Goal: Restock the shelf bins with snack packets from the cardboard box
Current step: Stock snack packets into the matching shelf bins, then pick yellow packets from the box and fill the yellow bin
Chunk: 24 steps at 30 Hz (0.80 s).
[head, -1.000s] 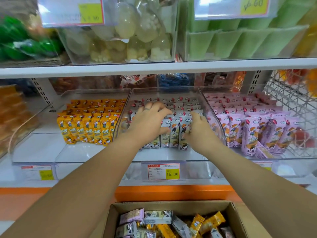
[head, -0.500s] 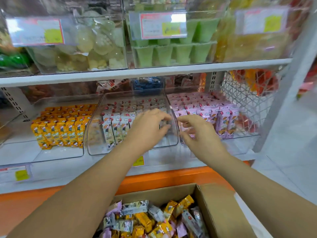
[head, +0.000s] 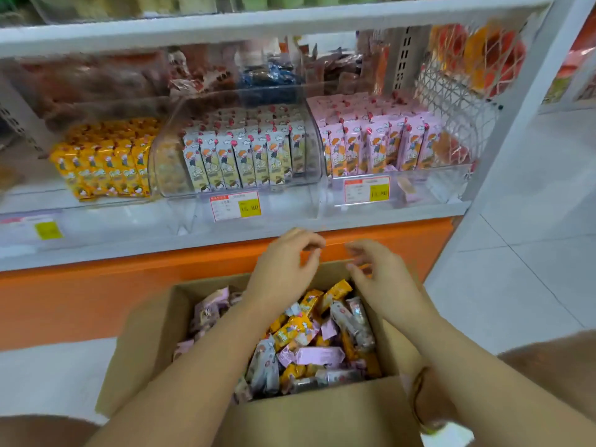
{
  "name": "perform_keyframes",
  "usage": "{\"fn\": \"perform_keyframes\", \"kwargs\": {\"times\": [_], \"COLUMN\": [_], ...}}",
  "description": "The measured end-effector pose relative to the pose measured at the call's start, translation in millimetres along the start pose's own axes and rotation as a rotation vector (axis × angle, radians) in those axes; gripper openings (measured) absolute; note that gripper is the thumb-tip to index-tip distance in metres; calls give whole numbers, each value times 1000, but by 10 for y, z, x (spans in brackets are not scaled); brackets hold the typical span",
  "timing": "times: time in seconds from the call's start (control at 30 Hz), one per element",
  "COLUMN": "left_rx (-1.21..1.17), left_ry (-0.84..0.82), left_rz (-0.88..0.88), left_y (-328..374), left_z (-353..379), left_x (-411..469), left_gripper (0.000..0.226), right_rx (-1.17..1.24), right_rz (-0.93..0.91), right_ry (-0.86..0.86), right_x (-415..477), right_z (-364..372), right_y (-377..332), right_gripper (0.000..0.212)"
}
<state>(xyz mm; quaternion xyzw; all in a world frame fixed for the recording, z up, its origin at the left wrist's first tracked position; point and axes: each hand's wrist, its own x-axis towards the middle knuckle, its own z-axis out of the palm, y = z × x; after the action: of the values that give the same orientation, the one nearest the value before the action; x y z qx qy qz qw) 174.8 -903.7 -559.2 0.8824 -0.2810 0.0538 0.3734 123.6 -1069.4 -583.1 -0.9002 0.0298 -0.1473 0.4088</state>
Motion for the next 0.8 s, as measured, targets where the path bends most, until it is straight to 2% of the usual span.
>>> {"fn": "perform_keyframes", "kwargs": {"times": [0.13,0.27,0.37,0.47,0.57,0.67,0.73,0.8], "left_rx": [25,91,142,175,167,196,269,343], "left_ry": [-118,-242,-341,-401,-401,-414,-455,-496], "left_rz": [-175,-356,-462,-488,-478,-453,-437,-430], "left_y": [-431,-867,-1136,-1261,-1322,-1367,-1362,-1347], "left_z": [196,285,332,374,436,477,483,497], "left_x": [-484,-804,-969,-1086,-1131,-1162,-1181,-1184], "left_gripper": [18,20,26,31,33,34,38,45], "right_rx": [-92,-325,-451,-544,-649,-712,-727,-612], "right_rz": [162,145,207,285,326,304,224,135], "right_ry": [-343,-543,-590,-644,-683,-630,-563,-547], "right_x": [-345,-485,-504,-508,-519,-516,-490,-451], "right_z": [337,562,693,794,864,913,922,950], "right_y": [232,392,588,721,763,737,676,603], "right_gripper": [30,31,43,56,54,55,54,51]}}
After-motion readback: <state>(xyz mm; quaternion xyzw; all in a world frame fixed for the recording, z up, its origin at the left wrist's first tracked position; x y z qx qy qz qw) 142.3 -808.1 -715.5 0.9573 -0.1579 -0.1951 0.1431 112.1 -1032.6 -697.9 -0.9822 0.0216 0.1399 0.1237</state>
